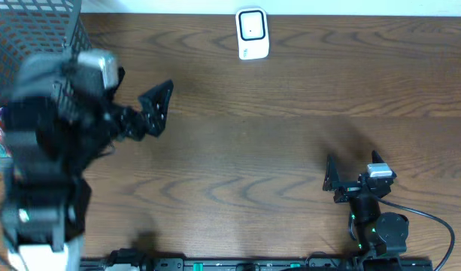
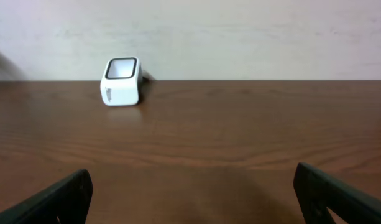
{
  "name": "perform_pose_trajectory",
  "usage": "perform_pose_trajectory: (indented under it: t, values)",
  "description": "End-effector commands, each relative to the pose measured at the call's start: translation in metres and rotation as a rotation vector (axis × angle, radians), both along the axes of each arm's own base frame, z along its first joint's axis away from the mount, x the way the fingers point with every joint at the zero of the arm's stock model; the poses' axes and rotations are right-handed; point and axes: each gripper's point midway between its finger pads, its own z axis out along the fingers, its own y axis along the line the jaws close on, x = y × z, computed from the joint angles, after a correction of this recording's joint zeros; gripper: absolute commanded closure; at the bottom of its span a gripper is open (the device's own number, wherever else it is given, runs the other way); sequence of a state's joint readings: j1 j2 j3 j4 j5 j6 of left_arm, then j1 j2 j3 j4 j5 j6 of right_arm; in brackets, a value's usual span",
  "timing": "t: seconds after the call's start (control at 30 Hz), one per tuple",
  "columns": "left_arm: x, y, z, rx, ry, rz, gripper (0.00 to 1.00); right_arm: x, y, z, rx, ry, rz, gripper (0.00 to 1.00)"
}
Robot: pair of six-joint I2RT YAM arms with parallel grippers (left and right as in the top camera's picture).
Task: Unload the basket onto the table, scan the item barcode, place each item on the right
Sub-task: 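Move the left gripper up and over into the grey basket, then grasp the orange Kleenex tissue pack in the basket with the left gripper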
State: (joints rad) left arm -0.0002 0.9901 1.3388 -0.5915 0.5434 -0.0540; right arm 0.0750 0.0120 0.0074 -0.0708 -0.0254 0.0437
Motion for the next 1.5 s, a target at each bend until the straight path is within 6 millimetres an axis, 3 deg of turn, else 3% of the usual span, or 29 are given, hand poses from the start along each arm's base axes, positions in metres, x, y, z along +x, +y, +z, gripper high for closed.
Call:
perform_pose_trajectory:
  t: [0.0, 0.13, 0.23, 0.4, 0.5, 0.6, 0.67, 0.97, 1.13, 1.23, 1.47]
  values:
    - [0.025, 0.015, 0.006, 0.211, 0.038, 0.013, 0.02, 0.000, -0.002, 0.000, -0.008, -0.001, -0.010, 0.01]
    - [0.057, 0.056, 0.020, 0.307, 0.090, 0.189, 0.02, 0.000, -0.002, 0.000, -0.008, -0.001, -0.010, 0.01]
    - [0.081, 0.110, 0.046, 0.316, 0.040, 0.372, 0.02, 0.000, -0.002, 0.000, -0.008, -0.001, -0.010, 0.01]
    - [0.083, 0.202, 0.044, 0.275, 0.076, 0.632, 0.02, 0.000, -0.002, 0.000, -0.008, -0.001, -0.010, 0.01]
    - [0.076, 0.241, 0.030, 0.267, 0.134, 0.720, 0.02, 0.000, -0.002, 0.000, -0.008, -0.001, -0.010, 0.01]
    - [0.056, 0.258, -0.004, 0.253, 0.291, 0.758, 0.02, 0.000, -0.002, 0.000, -0.008, -0.001, -0.010, 0.01]
    - [0.050, 0.275, -0.016, 0.261, 0.338, 0.799, 0.02, 0.000, -0.002, 0.000, -0.008, -0.001, -0.010, 0.01]
    - [0.051, 0.329, -0.076, 0.132, 0.520, 0.925, 0.02, 0.000, -0.002, 0.000, -0.008, -0.001, -0.010, 0.01]
    - [0.036, 0.365, -0.128, 0.200, 0.726, 1.080, 0.02, 0.000, -0.002, 0.000, -0.008, -0.001, -0.010, 0.01]
    - [0.027, 0.374, -0.153, 0.190, 0.827, 1.152, 0.02, 0.000, -0.002, 0.000, -0.008, -0.001, -0.010, 0.01]
    - [0.026, 0.371, -0.208, 0.168, 1.013, 1.107, 0.03, 0.000, -0.002, 0.000, -0.008, -0.001, -0.010, 0.01]
